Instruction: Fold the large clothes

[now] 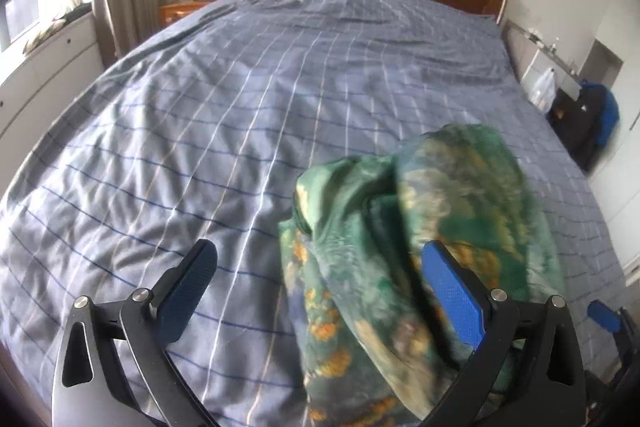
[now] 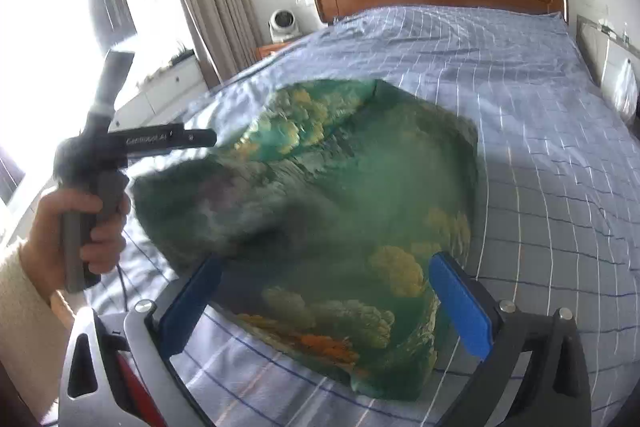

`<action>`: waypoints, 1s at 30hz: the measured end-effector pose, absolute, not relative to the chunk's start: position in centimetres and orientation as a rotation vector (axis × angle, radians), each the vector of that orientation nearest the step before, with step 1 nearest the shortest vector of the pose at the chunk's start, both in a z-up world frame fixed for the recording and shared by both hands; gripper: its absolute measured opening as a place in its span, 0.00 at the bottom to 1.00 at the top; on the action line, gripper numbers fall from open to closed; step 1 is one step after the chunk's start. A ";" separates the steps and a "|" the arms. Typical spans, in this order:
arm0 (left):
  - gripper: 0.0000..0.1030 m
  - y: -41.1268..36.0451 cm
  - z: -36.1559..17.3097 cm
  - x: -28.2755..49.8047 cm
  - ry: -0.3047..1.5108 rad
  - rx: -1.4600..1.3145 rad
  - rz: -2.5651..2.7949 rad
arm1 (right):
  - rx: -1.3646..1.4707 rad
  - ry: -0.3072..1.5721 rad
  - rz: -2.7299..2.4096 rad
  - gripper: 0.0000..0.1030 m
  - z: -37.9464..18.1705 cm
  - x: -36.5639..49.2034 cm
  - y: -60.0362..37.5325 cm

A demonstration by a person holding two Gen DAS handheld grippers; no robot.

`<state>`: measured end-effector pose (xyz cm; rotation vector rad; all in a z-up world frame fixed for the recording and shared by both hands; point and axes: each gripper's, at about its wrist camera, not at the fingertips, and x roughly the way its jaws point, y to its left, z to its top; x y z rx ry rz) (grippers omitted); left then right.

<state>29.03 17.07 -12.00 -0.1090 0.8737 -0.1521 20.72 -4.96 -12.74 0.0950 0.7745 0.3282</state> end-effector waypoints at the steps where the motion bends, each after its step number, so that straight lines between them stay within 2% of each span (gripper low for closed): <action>1: 0.99 16.8 -11.5 28.7 0.870 -0.099 -0.156 | 0.108 0.768 0.331 1.00 -12.4 20.5 -5.2; 20: 0.99 13.2 -8.0 25.4 0.803 0.115 -0.058 | 0.240 0.807 0.252 1.00 -13.7 17.7 -11.4; 30: 0.99 12.3 -7.6 25.5 0.790 0.139 -0.068 | 0.246 0.809 0.247 1.00 -13.7 17.8 -11.9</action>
